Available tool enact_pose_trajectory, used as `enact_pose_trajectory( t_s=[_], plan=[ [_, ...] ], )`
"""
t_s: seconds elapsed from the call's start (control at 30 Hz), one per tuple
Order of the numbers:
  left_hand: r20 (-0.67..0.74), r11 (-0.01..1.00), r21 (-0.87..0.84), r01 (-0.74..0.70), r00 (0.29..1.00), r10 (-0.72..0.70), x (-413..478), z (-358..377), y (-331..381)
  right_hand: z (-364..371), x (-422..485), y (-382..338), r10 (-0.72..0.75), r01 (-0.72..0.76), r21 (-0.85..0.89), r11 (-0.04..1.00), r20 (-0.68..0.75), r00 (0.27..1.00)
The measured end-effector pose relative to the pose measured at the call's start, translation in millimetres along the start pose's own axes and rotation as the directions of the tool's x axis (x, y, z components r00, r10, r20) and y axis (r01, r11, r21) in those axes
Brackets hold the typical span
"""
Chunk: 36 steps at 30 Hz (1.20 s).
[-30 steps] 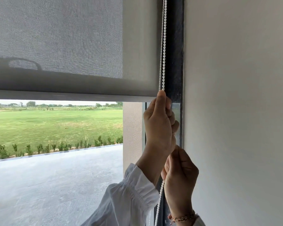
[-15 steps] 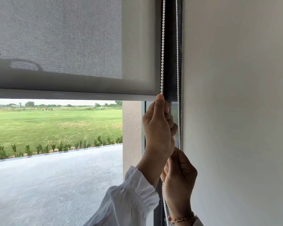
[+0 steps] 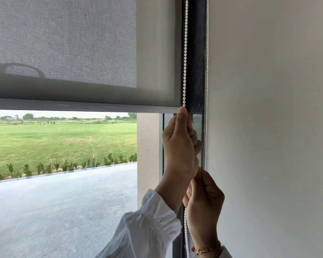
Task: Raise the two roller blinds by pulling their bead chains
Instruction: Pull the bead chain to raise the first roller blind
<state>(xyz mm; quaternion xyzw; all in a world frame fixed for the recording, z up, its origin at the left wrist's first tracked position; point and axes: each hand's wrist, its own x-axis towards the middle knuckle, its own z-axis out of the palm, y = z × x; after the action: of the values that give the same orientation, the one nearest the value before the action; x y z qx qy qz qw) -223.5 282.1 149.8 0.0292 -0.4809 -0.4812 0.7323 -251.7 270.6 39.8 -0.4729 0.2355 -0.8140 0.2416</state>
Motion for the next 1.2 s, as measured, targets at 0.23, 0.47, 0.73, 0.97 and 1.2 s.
enact_pose_trajectory(
  t_s=[0.23, 0.47, 0.73, 0.97, 1.2],
  plan=[
    [0.007, 1.000, 0.004, -0.005, 1.000, 0.004, -2, -8, -8, -6, -3, 14, 0.025, -0.025, -0.049, 0.998, -0.015, 1.000],
    [0.016, 1.000, 0.021, -0.008, 1.000, 0.008, 4, -13, -11, -2, 1, 13, 0.034, -0.034, -0.014, 0.999, 0.005, 0.999],
    [0.014, 0.999, 0.047, 0.028, 1.000, -0.029, 18, -14, -13, 3, 11, 20, 0.006, -0.006, -0.038, 0.999, 0.006, 1.000],
    [0.031, 0.986, 0.116, 0.119, 0.992, -0.123, 33, -29, -15, 11, 14, 28, 0.039, -0.039, -0.020, 0.999, 0.022, 0.999],
    [0.048, 0.787, 0.610, 0.088, 0.988, -0.147, 41, -36, -8, 10, 33, 36, 0.071, -0.072, -0.065, 0.995, -0.020, 0.997]
  ],
)
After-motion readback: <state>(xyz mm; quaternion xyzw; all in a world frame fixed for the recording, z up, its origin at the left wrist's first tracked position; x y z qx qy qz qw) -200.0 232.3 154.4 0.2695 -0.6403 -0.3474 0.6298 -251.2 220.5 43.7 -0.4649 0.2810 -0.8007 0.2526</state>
